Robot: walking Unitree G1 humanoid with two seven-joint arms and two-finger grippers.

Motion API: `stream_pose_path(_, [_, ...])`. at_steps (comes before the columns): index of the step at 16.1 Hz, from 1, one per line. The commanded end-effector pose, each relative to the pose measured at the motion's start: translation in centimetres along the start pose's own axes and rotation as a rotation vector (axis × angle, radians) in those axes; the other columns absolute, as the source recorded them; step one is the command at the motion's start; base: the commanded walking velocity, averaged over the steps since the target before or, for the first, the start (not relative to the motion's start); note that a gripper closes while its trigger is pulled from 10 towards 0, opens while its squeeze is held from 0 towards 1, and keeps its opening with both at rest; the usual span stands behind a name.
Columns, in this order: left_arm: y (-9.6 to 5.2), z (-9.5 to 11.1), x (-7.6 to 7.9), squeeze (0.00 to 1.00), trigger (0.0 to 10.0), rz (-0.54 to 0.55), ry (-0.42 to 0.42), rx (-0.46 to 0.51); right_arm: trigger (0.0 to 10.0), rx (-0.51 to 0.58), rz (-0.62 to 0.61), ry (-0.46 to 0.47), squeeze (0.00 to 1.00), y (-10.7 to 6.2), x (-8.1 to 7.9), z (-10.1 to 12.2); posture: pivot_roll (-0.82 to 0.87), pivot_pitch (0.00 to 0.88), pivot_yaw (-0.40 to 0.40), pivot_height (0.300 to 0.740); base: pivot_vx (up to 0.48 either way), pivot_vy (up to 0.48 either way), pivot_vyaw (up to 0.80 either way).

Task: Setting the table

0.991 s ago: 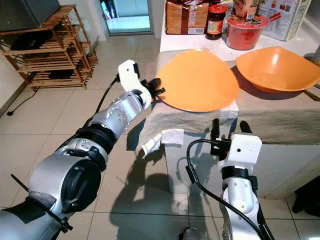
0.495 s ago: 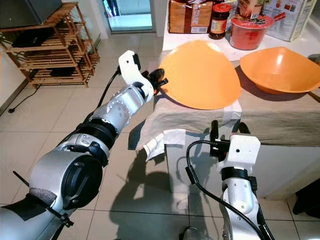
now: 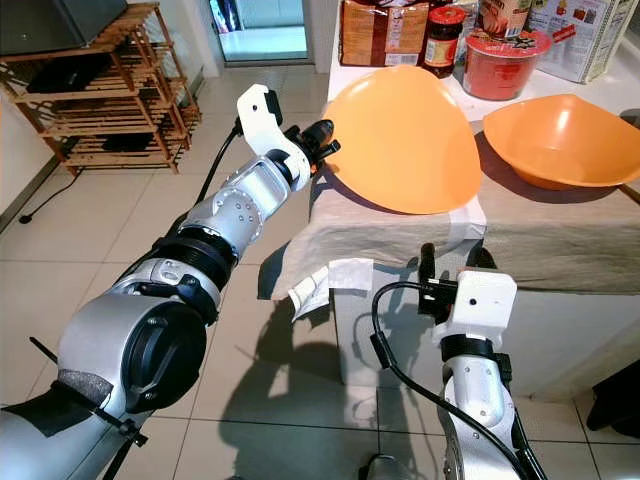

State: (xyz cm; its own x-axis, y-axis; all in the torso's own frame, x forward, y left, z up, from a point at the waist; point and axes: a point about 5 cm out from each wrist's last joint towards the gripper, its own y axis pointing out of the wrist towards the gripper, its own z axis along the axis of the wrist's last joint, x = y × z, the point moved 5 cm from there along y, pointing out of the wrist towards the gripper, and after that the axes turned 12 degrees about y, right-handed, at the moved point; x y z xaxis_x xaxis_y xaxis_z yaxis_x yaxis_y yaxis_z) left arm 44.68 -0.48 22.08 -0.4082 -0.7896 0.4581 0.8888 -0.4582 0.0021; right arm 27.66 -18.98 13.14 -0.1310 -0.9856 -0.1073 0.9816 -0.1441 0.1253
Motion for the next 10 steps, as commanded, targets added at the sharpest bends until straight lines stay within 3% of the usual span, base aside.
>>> stream_pose_path(1, [-0.1,-0.1,-0.9,0.00,0.0,0.042,0.070,-0.005,10.0,-0.015,0.010,0.008,0.00,0.1,-0.5,-0.3,-0.15,0.067,0.113,0.740,0.000,0.000,0.00])
stream_pose_path(4, [-0.4,-1.5,-1.5,0.00,0.0,0.054,0.085,-0.046,10.0,-0.017,0.010,0.008,0.00,0.1,-0.5,-0.4,-0.15,0.063,0.115,0.740,0.000,0.000,0.00])
stream_pose_path(10, [-0.8,-5.0,-1.1,0.00,0.0,0.013,0.144,-0.164,10.0,-0.025,0.015,0.005,0.00,0.1,-0.5,-0.8,-0.15,0.049,0.115,0.740,0.000,0.000,0.00])
